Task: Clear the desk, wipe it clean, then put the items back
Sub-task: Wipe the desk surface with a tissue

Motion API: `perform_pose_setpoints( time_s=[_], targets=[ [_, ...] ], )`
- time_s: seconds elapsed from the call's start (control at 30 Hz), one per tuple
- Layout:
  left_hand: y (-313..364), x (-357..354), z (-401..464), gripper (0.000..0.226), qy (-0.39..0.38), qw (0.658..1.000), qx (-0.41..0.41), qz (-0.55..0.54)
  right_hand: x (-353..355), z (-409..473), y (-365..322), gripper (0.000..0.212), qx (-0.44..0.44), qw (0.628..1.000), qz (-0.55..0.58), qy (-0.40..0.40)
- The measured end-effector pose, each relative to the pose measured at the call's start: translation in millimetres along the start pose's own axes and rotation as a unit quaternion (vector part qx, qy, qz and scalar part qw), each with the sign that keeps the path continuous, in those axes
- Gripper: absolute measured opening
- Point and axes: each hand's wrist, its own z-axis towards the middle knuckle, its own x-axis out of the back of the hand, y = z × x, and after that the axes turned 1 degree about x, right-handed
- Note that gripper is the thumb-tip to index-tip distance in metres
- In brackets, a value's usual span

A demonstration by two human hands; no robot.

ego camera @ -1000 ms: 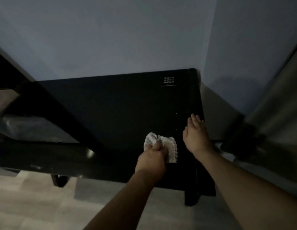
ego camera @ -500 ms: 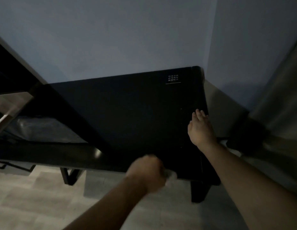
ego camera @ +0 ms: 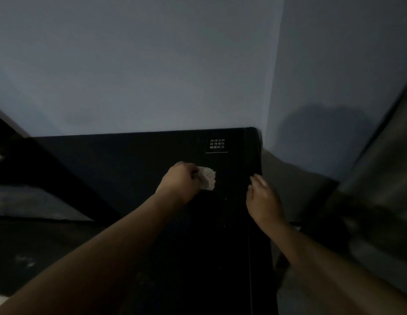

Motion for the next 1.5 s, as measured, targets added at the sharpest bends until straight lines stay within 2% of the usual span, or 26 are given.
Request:
perform_pose_setpoints(
  time_s=[0.17,0.3,0.43,0.53,0.67,0.73,0.8,0.97,1.07,1.17,1.4,1.5],
  targets=[
    [17,-6,74,0.033,0.038,0.998,-0.037,0.018,-17,68,12,0.034,0.014,0.999,-0.041,-0.027],
    [37,-17,130,0.035,0.041,0.998,-0.044,-0.001,-36,85,18,0.045,-0.017,0.996,-0.056,-0.061],
    [53,-38,172,0.038,0.070,0.995,-0.076,-0.011,-58,82,29,0.037,-0.024,1.000,-0.011,-0.003],
    [59,-49,202,0.039,0.059,0.994,-0.094,0.004,-57,82,29,0.041,-0.030,0.999,-0.012,0.010],
    [64,-63,244,0.036,0.039,0.998,-0.049,0.021,-57,82,32,0.047,-0.029,0.999,-0.021,-0.014],
    [67,-74,254,0.039,-0.002,0.996,-0.049,0.070,-54,83,29,0.051,-0.042,0.999,-0.020,-0.009],
    [67,-83,256,0.041,-0.038,0.991,-0.063,0.113,-53,84,27,0.049,-0.043,0.999,-0.010,-0.014],
    [54,-83,245,0.039,-0.062,0.979,-0.128,0.144,-50,80,26,0.058,-0.049,0.999,0.011,-0.011],
    [47,-81,219,0.046,-0.084,0.976,-0.149,0.137,-46,81,24,0.043,-0.045,0.998,0.031,-0.021],
    [38,-84,189,0.052,-0.093,0.969,-0.174,0.150,-46,79,24,0.039,-0.047,0.998,0.043,-0.012],
    [21,-89,141,0.051,-0.098,0.972,-0.165,0.135,-42,80,19,0.037,-0.045,0.999,0.023,0.004],
    [16,-90,123,0.053,-0.105,0.971,-0.167,0.133,-33,82,15,0.044,-0.057,0.995,0.010,-0.082]
  ],
)
